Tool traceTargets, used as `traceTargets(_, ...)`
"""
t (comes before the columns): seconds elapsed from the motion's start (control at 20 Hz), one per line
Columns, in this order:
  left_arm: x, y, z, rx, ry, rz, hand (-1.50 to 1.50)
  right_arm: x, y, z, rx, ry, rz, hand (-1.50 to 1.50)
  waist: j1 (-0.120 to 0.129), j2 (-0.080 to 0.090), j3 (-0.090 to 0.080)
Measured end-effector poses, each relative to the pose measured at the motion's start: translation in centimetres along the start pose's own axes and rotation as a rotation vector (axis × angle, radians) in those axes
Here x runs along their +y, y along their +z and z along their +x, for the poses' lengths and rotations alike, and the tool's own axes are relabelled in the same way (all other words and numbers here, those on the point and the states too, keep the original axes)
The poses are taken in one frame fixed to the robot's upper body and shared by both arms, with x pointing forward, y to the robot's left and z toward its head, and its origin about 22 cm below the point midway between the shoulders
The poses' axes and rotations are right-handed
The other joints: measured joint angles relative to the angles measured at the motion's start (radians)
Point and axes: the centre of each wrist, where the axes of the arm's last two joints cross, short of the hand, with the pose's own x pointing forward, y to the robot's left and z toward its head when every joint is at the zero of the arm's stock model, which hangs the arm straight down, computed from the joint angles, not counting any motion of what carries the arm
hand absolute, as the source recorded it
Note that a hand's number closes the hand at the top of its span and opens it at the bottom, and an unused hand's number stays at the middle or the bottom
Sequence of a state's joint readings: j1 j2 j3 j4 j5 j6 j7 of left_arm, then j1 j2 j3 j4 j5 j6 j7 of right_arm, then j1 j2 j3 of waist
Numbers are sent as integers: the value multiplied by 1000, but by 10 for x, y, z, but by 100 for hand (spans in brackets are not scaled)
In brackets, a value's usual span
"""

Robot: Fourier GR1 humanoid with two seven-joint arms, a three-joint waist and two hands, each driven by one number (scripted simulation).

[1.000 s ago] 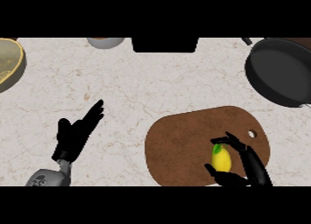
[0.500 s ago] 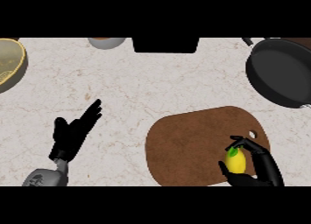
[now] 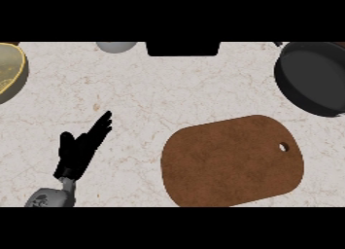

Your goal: Pick the lemon from the cutting board and place it in the pot

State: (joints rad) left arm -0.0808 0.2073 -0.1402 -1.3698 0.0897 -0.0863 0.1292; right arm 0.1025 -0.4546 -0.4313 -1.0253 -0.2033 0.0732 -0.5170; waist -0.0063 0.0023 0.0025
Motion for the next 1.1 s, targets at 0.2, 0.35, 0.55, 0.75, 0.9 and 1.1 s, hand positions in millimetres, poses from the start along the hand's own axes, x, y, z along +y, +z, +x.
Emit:
traceTargets(0.2, -1, -2, 3, 1, 0, -11, 0, -41, -14, -5, -20, 53, -70, 150, 10, 1, 0)
traceTargets(0.35, -5, -4, 8, 5, 0, -12, 0, -53, -23, 0, -36, 118, -87, 150, 10, 0, -1)
traceTargets(0.55, -4, 0, 4, 4, 0, -11, 0, -64, -30, 10, -67, 225, -119, 150, 9, -2, -2)
traceTargets(0.75, -7, 1, 1, 7, -1, -9, 0, -60, -52, 39, -116, 327, -134, 150, 7, -3, -3)
traceTargets(0.9, -8, -2, -2, 1, -3, -5, 0, -62, -72, 67, -136, 394, -147, 150, 6, -3, -3)
traceTargets(1.1, -8, -5, 5, 6, -5, -3, 0, -50, -97, 108, -133, 464, -152, 150, 8, -3, -4)
